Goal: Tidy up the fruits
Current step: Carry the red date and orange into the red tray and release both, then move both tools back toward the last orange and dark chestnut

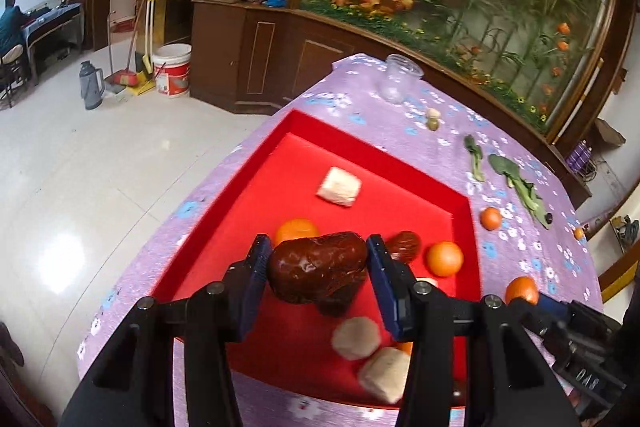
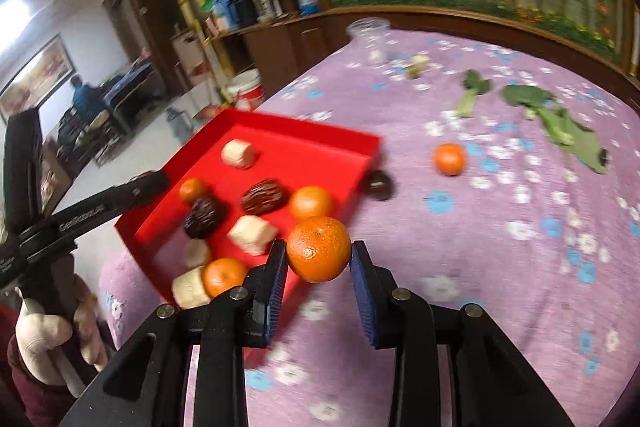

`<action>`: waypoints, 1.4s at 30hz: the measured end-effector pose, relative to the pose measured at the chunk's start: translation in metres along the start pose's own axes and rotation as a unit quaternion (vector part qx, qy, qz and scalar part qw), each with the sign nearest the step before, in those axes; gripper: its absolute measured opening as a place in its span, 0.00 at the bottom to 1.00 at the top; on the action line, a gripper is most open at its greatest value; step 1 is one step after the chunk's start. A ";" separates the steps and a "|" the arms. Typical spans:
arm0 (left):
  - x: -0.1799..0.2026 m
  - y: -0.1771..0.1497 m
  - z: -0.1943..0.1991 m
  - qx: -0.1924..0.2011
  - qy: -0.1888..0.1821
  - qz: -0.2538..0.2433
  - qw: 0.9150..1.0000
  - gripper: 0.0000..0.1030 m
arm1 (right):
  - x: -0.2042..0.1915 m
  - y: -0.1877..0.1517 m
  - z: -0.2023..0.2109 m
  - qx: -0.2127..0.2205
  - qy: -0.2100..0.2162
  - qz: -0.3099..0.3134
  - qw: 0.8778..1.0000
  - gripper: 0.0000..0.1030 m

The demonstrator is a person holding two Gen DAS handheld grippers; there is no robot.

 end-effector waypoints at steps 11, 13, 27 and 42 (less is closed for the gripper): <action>-0.008 -0.003 -0.010 -0.006 0.011 -0.005 1.000 0.46 | -0.032 -0.005 -0.043 -0.036 0.016 0.030 0.999 0.34; -0.006 -0.002 -0.008 0.000 0.018 -0.013 1.000 0.47 | -0.032 -0.005 -0.045 -0.033 0.013 0.027 0.999 0.35; 0.018 -0.006 0.012 0.028 0.039 -0.050 0.998 0.68 | -0.038 -0.007 -0.030 -0.017 0.022 0.019 0.999 0.42; 0.046 -0.020 0.045 0.055 0.053 -0.096 0.992 0.80 | -0.032 -0.014 0.011 0.017 0.013 0.007 1.000 0.49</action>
Point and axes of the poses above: each gripper's, at about its wrist camera, not at the fingertips, and z roughly against the way its jaws point, x to its right, y to its top, the point moved 10 cm from there along -z, roughly the way its jaws point, and after that the axes turned 15 degrees about z, right-handed, at the moved point
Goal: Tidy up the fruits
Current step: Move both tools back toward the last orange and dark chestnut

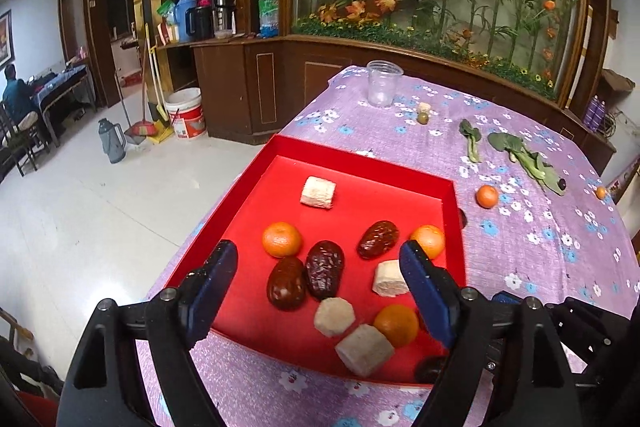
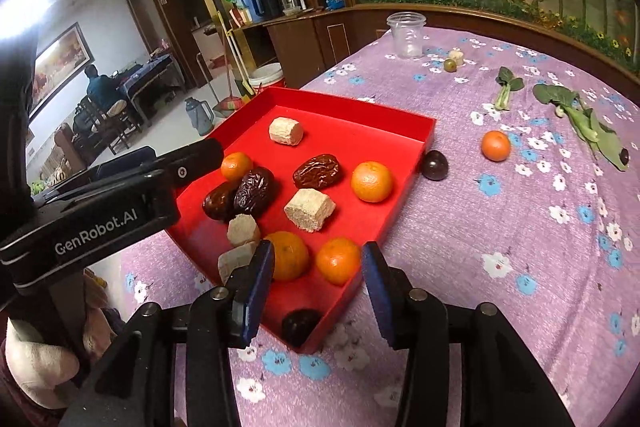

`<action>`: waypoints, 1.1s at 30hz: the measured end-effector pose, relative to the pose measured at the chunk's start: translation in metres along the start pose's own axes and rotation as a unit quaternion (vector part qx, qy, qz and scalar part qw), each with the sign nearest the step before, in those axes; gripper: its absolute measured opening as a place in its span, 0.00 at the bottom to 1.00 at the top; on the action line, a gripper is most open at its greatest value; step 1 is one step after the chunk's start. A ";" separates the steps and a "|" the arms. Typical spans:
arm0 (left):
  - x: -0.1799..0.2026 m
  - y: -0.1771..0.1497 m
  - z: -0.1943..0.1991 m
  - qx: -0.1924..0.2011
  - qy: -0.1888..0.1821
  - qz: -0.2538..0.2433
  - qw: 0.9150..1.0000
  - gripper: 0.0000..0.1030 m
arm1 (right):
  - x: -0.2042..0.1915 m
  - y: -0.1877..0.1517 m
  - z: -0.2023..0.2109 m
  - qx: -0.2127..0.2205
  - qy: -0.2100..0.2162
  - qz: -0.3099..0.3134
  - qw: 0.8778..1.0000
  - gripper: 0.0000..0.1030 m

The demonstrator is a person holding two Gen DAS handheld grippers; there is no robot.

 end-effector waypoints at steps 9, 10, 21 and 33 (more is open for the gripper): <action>0.030 -0.008 0.015 0.007 -0.013 -0.028 0.999 0.80 | 0.036 -0.022 0.027 0.012 -0.024 -0.033 0.999 0.51; 0.032 -0.010 0.016 0.006 -0.015 -0.031 0.999 0.80 | 0.043 -0.025 0.030 0.012 -0.028 -0.038 0.999 0.51; 0.050 -0.015 -0.001 -0.026 -0.059 -0.003 0.998 0.80 | 0.138 -0.060 0.051 0.001 -0.084 -0.111 0.990 0.51; 0.066 -0.021 -0.028 -0.054 -0.082 0.004 0.995 0.80 | 0.126 -0.011 -0.013 -0.007 -0.025 -0.025 0.999 0.51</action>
Point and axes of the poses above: each gripper's, at about its wrist camera, not at the fingertips, and z roughly against the way its jaws point, x to its right, y to its top, the point moved 10 cm from there along -z, roughly the way its jaws point, and after that the axes turned 15 degrees about z, right-handed, at the moved point
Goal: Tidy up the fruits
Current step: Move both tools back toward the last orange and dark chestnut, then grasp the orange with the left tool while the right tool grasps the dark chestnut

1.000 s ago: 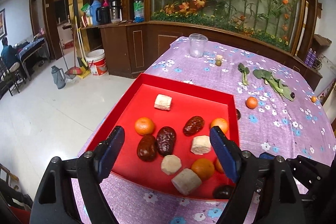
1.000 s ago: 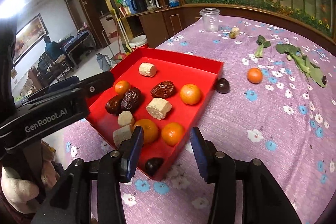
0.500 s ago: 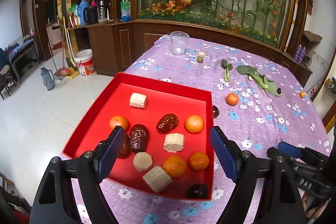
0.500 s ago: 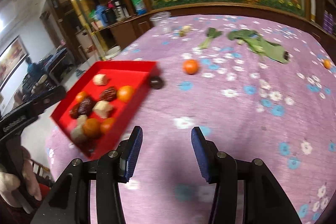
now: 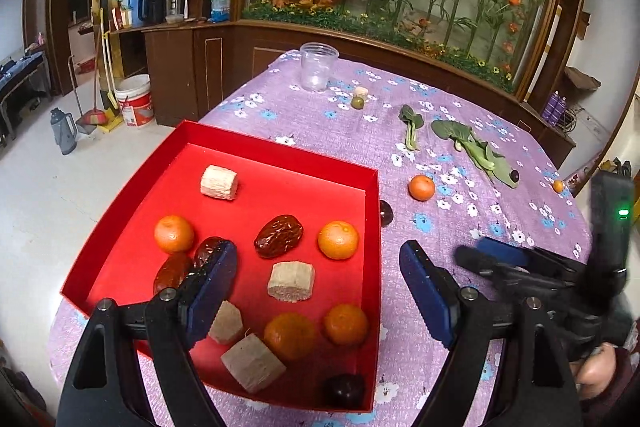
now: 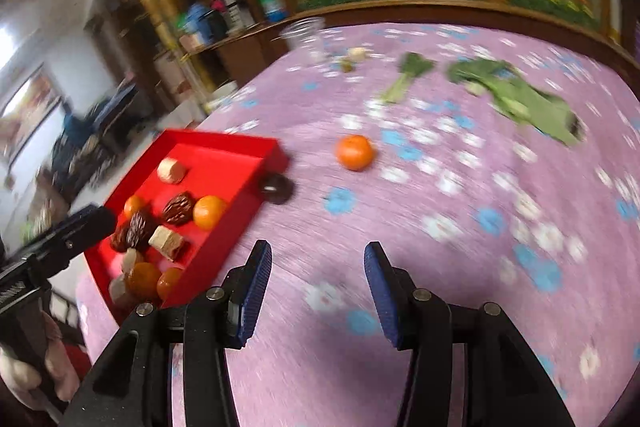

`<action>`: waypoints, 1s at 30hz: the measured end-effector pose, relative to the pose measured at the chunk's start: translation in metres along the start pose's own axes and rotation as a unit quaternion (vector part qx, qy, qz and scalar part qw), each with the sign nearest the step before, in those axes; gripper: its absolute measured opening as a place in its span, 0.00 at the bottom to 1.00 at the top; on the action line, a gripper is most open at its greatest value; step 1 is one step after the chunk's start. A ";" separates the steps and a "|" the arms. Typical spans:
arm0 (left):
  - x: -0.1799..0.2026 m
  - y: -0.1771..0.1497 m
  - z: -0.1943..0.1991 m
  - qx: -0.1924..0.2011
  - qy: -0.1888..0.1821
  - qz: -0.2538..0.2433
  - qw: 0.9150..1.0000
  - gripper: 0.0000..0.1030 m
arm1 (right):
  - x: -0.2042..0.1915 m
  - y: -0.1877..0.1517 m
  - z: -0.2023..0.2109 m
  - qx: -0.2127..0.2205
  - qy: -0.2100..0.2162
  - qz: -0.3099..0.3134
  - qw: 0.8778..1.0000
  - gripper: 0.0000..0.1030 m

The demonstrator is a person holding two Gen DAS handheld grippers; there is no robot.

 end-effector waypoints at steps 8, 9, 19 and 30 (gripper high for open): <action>-0.015 0.013 -0.010 -0.010 -0.009 0.024 1.000 0.80 | -0.010 0.022 -0.060 -0.027 0.010 0.075 0.997 0.51; -0.016 0.014 -0.012 -0.013 -0.011 0.028 0.999 0.80 | -0.012 0.024 -0.066 -0.027 0.017 0.081 0.996 0.51; -0.013 0.011 -0.035 -0.038 -0.016 0.027 0.999 0.80 | -0.010 0.039 -0.091 -0.035 0.054 0.119 0.991 0.50; 0.020 0.017 -0.047 -0.051 -0.017 -0.015 0.998 0.80 | -0.005 0.030 -0.070 -0.030 0.053 0.064 0.996 0.27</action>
Point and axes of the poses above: each gripper's, at about its wrist camera, not at the fingertips, and z roughly against the way its jaws point, x to its right, y to its top, the point moved 10 cm from there along -z, roughly the way its jaws point, and after that the axes turned 15 degrees about z, right-handed, at the moved point
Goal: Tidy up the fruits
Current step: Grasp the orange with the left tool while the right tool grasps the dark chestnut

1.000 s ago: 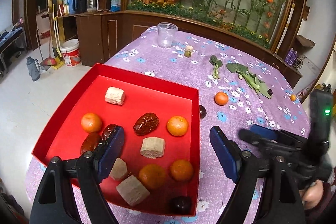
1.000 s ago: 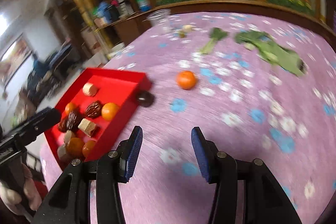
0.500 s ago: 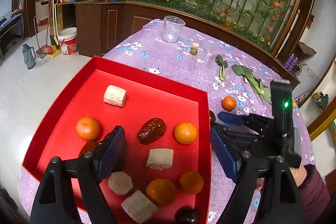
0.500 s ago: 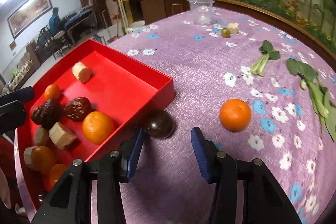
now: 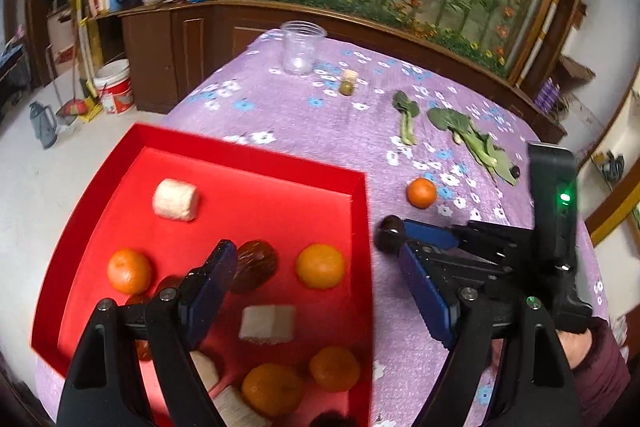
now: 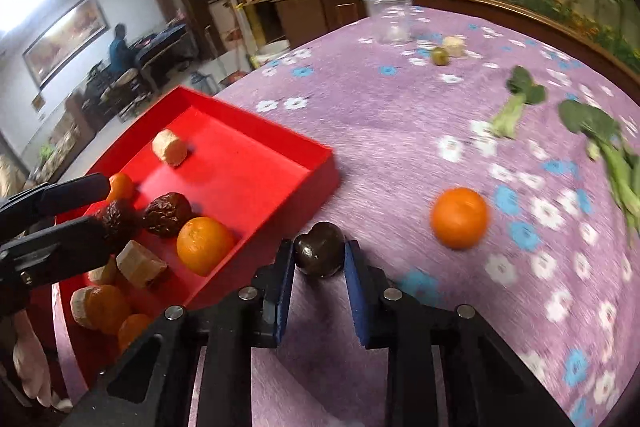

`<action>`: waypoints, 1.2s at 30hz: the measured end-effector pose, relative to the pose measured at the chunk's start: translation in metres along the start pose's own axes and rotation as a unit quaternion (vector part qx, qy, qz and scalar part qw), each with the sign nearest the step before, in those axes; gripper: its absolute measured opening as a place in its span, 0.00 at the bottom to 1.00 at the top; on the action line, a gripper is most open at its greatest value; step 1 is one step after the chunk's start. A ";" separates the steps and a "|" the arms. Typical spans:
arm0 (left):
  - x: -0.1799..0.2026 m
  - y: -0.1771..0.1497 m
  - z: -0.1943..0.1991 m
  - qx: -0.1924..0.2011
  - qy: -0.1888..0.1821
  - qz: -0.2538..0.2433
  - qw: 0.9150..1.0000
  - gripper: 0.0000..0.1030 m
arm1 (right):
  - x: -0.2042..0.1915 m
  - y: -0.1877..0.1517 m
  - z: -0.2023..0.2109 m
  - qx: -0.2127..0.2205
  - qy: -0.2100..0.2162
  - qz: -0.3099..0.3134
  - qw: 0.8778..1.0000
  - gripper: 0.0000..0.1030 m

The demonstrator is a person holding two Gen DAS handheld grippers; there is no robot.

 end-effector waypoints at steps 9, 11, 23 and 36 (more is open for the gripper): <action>0.075 0.003 -0.062 -0.048 0.001 -0.092 0.995 0.80 | 0.060 -0.061 0.071 -0.001 -0.104 -0.094 0.990 0.27; 0.090 0.001 -0.084 -0.054 0.009 -0.112 0.992 0.80 | 0.069 -0.071 0.079 -0.001 -0.117 -0.105 0.988 0.27; 0.115 -0.008 -0.148 -0.085 0.044 -0.143 0.985 0.58 | 0.083 -0.088 0.081 0.003 -0.115 -0.121 0.986 0.29; 0.115 -0.021 -0.127 -0.088 0.016 -0.122 0.989 0.31 | 0.081 -0.087 0.081 0.009 -0.127 -0.115 0.985 0.27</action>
Point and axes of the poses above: each gripper's, at about its wrist camera, not at the fingertips, and z roughly against the way its jaws point, x to its right, y to its top, the point moved 10 cm from there along -z, roughly the way its jaws point, and after that the axes turned 15 degrees about z, right-handed, at the moved point
